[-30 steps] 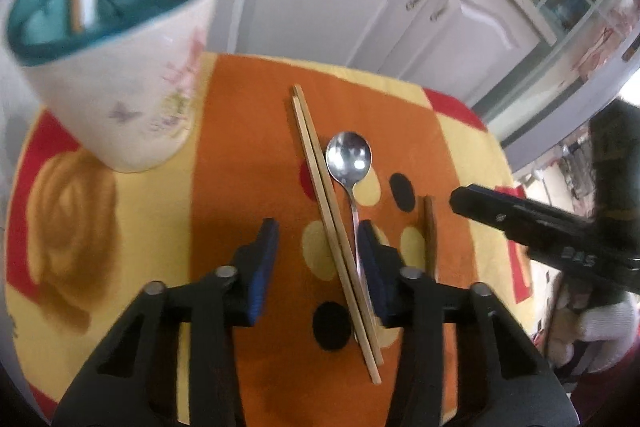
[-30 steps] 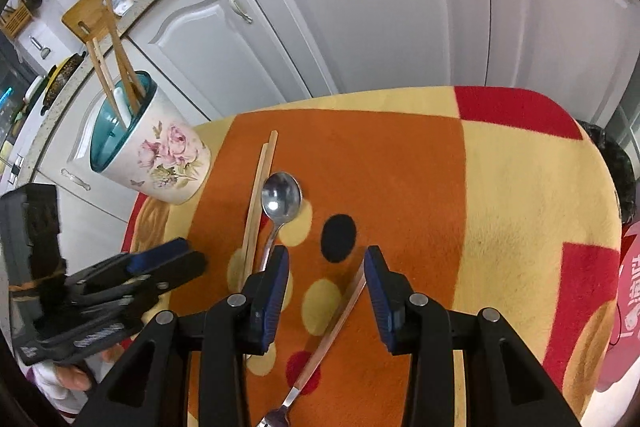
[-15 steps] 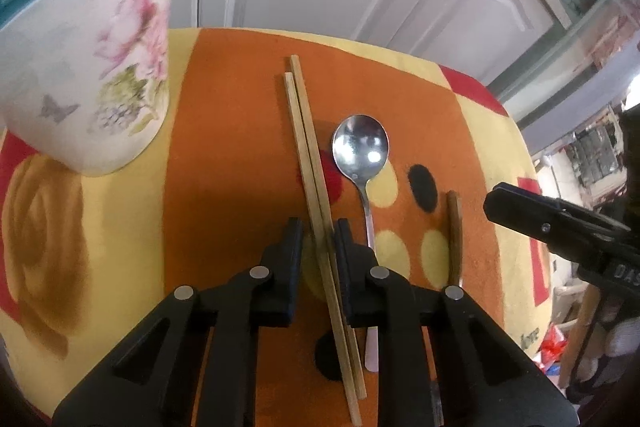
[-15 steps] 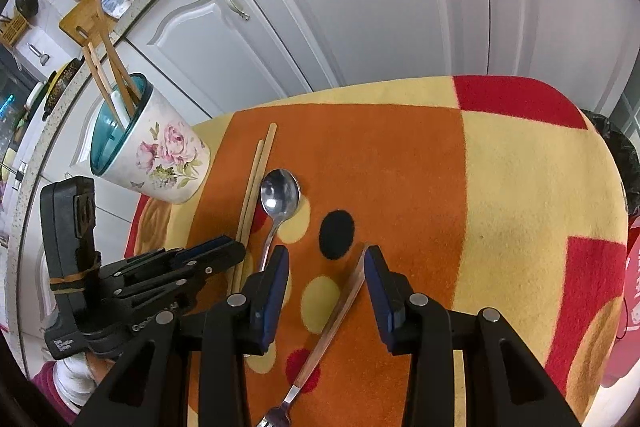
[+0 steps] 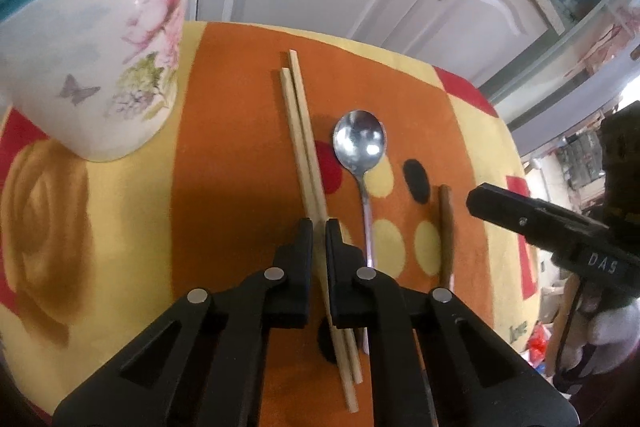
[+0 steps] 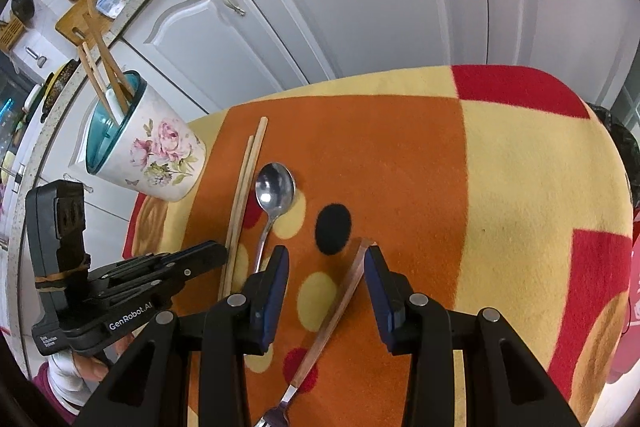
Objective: Organize utensils
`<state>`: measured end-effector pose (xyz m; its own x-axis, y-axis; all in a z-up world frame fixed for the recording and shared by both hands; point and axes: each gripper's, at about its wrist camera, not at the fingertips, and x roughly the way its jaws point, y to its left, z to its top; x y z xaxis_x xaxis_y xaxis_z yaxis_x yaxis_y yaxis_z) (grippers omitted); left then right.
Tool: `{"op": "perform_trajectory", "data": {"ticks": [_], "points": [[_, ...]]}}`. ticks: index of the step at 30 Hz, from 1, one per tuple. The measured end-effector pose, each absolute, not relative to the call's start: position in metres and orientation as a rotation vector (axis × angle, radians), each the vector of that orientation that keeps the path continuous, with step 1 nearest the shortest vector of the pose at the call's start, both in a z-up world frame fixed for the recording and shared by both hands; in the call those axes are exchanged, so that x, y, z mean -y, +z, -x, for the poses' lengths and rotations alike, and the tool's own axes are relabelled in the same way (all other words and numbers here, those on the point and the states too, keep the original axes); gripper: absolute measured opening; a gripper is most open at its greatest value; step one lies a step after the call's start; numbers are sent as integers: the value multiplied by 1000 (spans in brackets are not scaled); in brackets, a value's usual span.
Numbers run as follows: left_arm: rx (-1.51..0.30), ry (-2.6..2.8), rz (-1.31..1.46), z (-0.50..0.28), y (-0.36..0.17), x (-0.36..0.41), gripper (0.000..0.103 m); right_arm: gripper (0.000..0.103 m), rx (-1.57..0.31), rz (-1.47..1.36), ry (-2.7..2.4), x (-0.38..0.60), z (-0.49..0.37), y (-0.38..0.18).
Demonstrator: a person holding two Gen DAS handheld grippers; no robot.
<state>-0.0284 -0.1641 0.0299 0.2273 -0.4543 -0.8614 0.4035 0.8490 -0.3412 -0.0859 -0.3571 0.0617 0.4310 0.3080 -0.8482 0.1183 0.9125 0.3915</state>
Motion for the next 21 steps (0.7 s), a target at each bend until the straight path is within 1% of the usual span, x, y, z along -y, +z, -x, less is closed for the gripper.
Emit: {"op": "perform_trajectory", "data": {"ticks": [14,21], "points": [[-1197,-567,-16,24,24,177,6,37,-1132,-427,137,352,88,63],[-1204,-593,-5,35,25,165,5,37,-1122,-430,137,356,92,62]]}}
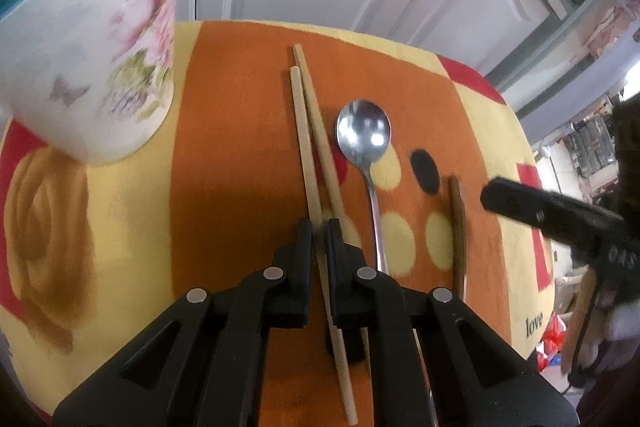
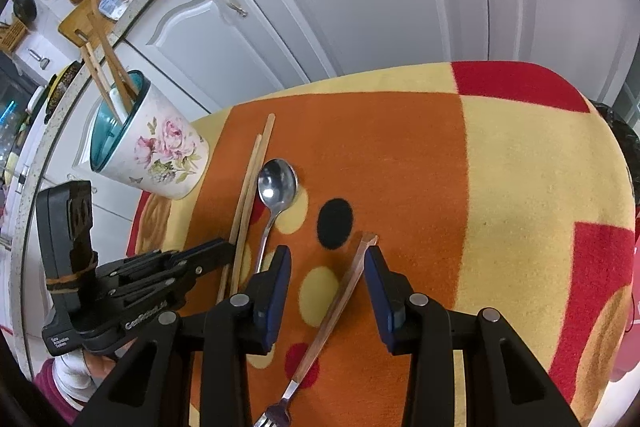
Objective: Organize utensils
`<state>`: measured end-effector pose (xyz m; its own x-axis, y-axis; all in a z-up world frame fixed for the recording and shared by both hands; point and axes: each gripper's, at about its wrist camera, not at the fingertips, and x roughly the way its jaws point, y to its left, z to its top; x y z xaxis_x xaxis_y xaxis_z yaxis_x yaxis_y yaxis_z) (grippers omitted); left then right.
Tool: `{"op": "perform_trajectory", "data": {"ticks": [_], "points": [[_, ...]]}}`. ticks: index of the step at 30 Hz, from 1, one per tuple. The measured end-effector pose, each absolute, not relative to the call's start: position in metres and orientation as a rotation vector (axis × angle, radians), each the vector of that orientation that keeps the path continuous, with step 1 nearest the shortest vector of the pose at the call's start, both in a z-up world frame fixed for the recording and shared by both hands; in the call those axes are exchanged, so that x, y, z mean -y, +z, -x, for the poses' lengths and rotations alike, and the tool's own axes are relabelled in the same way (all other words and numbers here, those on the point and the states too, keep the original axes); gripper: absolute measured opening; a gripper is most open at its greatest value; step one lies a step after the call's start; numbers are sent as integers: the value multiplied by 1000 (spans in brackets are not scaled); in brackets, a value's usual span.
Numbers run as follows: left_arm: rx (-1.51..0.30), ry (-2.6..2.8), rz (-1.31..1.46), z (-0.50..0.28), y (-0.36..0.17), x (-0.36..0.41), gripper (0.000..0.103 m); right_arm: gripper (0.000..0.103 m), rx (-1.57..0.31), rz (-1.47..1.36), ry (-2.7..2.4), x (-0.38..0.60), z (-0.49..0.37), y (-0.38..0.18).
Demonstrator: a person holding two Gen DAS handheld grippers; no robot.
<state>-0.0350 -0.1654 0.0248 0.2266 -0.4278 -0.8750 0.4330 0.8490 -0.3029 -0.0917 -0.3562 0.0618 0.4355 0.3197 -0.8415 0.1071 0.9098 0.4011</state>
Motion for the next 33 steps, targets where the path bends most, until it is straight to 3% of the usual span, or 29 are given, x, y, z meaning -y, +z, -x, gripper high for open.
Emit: {"op": "perform_trajectory", "data": {"ticks": [5,12,19,23,24,31,33], "points": [[-1223,-597,-12,55,27,136,4,33,-1164,-368,133,355,97,54],[-1269,-606,-33,87,28,107,4,17,-1183,-299,148,340,88,34],[-1238,-573,-23,79,41,106,7,14,-1206,-178,266,302,82,34],[-1194,-567,-73,63,44,122,28,14,-1231,-209,239,306,83,35],[-1181,-564,-89,59,43,128,29,14,-1240,-210,238,306,82,35],[-1155,-588,-250,37,31,163,31,17,-1220,-207,228,299,76,33],[-1122,-595,-295,36,29,168,28,14,-1194,-230,232,301,77,33]]}}
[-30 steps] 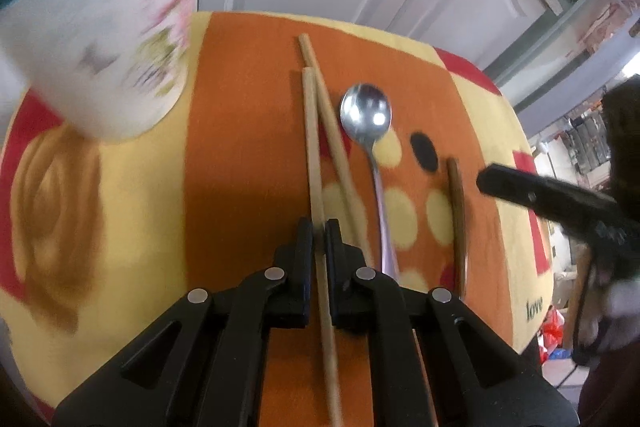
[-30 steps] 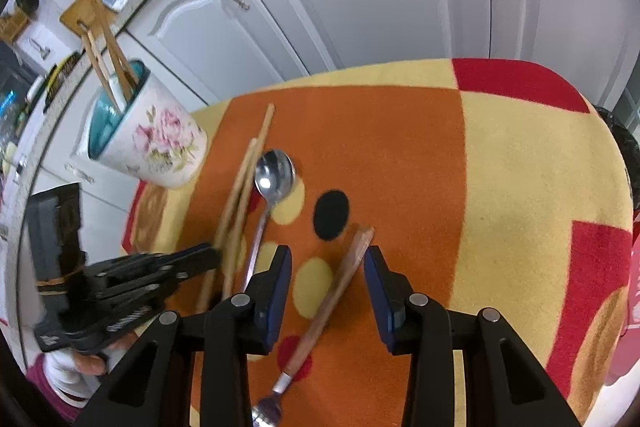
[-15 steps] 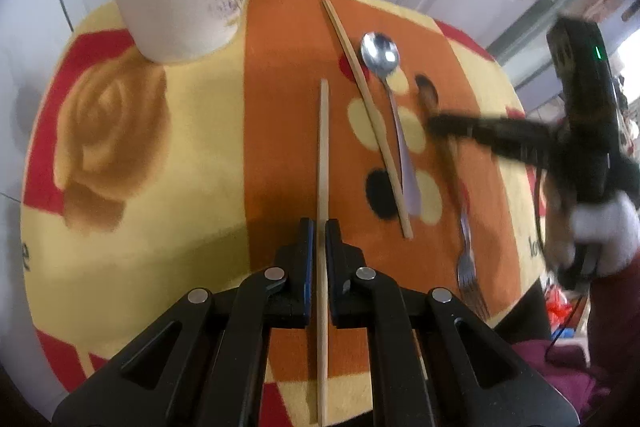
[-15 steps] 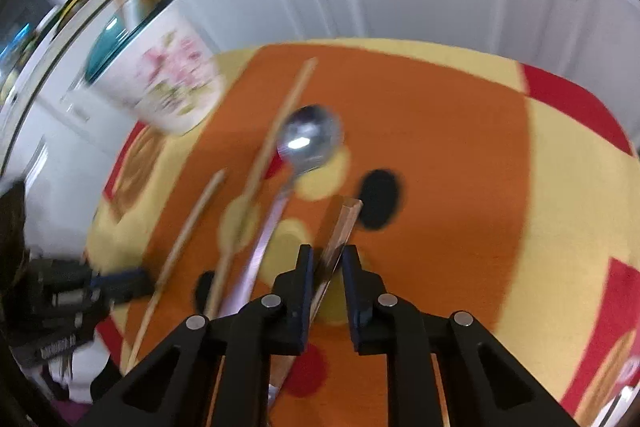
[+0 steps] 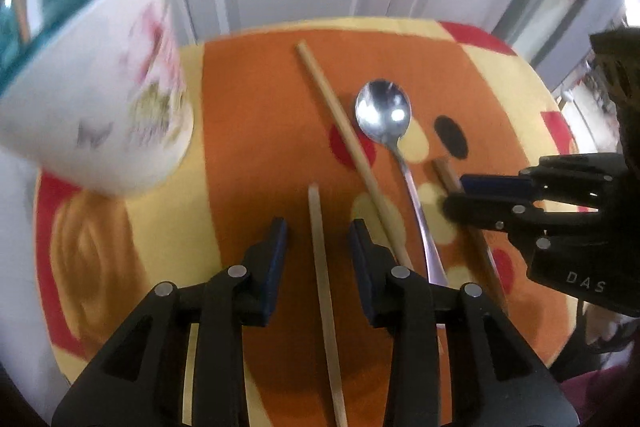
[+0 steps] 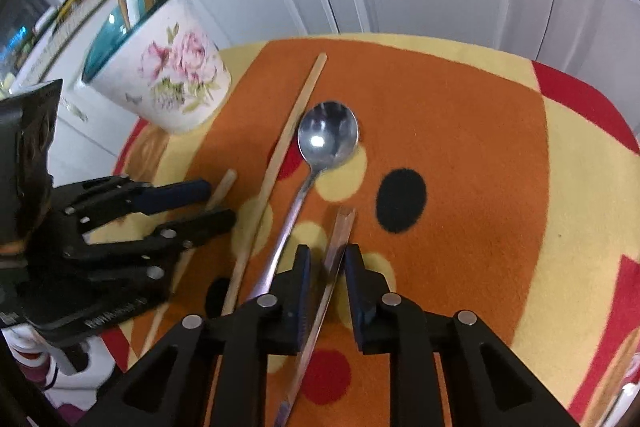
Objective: Organize utensils
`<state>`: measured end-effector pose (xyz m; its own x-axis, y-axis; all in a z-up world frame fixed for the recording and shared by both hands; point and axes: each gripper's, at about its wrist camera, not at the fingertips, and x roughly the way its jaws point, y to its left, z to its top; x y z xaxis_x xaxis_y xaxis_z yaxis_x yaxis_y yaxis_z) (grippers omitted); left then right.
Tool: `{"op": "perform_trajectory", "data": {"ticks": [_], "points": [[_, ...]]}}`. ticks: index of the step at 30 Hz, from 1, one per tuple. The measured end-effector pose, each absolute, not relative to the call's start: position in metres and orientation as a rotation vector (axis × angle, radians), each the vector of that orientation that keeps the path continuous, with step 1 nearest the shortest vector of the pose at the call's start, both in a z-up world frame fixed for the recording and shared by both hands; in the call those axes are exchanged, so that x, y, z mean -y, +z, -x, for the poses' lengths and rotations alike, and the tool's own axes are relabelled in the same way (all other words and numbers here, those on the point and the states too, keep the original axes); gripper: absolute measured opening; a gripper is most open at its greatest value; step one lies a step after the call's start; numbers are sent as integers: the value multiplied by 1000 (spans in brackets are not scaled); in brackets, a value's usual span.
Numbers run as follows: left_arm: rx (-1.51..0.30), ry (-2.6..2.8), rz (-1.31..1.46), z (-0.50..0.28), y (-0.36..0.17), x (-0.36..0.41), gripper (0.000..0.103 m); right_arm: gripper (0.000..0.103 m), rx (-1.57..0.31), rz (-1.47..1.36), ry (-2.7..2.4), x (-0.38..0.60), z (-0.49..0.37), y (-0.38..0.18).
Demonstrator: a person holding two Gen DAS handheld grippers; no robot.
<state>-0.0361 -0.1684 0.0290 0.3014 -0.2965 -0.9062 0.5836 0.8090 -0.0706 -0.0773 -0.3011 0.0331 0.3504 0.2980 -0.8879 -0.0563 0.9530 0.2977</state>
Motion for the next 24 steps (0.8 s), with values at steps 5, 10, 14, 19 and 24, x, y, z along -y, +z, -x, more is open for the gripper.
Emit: {"op": "perform_trajectory", "data": {"ticks": [5,10,14,19,24], "points": [[-1150,-615,-185,32,37,149,4,12,-1149,-257,260,306,85,48],[-1070,-619,-94,44,75,122,4,10,-1058,-285,321,312,98,89],[-983,-655,-27,61,116,99,4,9,-988,-272,361,309,114,121],[-920,-682,11,79,150,79,4,9,-929,-234,401,300,132,152],[-871,-690,13,93,171,72,4,9,-892,-209,427,293,144,167]]}}
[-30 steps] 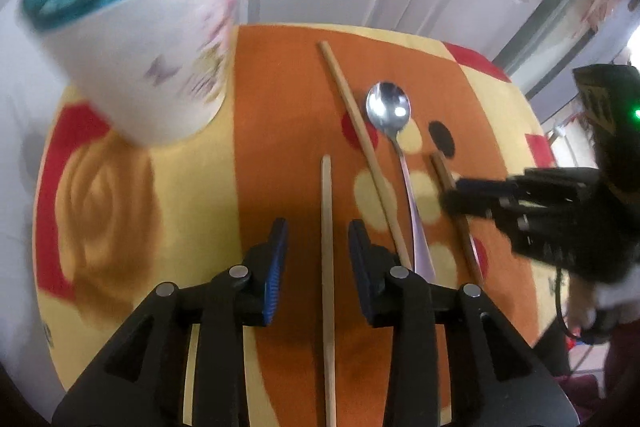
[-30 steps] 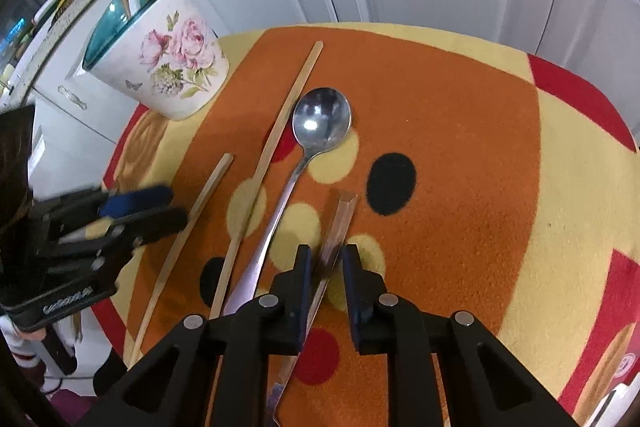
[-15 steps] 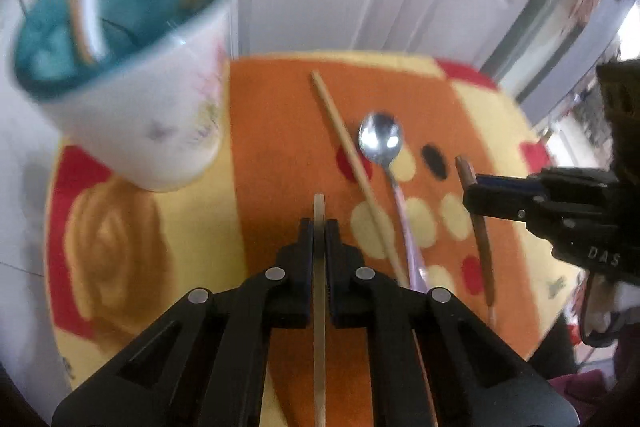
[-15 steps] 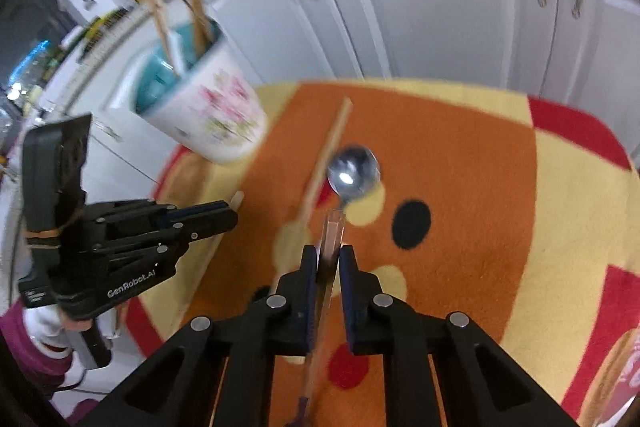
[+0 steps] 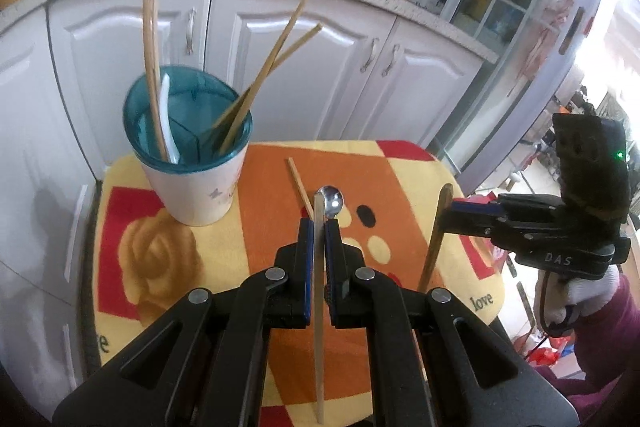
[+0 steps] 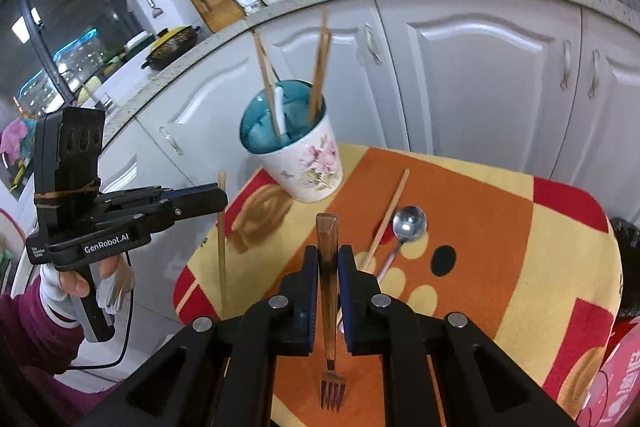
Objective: Organize utensils
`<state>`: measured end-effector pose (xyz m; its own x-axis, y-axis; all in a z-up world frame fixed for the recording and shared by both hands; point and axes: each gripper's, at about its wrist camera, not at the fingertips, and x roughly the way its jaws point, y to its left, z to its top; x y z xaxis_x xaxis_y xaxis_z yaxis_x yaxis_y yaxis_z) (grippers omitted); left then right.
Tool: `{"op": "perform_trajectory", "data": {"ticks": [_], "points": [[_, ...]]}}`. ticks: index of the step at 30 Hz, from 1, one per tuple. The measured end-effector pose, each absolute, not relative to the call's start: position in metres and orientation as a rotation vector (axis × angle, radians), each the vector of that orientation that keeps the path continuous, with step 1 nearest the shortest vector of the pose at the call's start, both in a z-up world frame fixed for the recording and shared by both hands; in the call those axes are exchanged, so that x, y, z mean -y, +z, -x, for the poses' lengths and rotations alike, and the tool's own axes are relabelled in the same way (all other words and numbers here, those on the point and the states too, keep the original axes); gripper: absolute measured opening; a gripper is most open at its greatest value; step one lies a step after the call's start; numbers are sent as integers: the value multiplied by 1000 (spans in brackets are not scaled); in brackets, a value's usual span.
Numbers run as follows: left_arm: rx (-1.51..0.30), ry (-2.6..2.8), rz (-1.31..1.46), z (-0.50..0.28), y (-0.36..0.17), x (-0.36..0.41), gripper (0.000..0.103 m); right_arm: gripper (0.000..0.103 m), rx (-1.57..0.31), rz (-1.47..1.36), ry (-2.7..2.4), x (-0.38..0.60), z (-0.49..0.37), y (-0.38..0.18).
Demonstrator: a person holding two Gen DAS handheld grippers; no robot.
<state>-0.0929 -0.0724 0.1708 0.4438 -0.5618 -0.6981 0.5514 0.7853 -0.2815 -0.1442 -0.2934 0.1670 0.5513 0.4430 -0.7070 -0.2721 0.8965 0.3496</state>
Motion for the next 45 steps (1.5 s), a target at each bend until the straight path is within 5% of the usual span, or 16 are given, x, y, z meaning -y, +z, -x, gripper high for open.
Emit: {"op": "perform_trajectory", "data": {"ticks": [31,45], "points": [[-572,-477,28,30,309,11,4,9,-605,-58,518,227,70,323],[-555,-415,-2,-26,314,13,4,9,-628,-78,480,208,-15,319]]}}
